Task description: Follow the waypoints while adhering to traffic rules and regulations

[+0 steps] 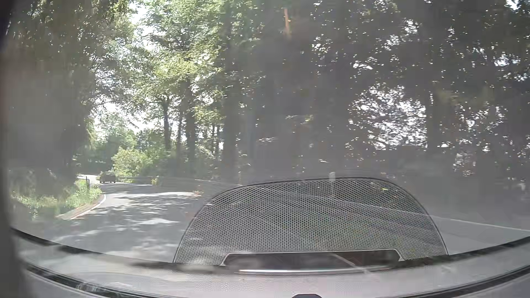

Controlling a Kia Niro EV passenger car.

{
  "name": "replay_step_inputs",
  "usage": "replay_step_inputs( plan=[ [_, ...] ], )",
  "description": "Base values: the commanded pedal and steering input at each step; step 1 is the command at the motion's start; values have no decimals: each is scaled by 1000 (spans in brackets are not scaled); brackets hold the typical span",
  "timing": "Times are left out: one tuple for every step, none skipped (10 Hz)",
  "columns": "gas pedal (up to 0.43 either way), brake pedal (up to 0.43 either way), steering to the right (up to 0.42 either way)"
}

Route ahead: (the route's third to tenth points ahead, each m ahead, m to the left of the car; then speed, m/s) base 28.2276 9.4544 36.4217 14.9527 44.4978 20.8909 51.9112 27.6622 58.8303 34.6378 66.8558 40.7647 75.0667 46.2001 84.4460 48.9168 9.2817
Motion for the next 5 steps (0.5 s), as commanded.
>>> replay_step_inputs(
  plan=[
    [177,0,-191],
    [177,0,-191],
    [177,0,-191],
    [177,0,-190],
    [177,0,-184]
  ],
)
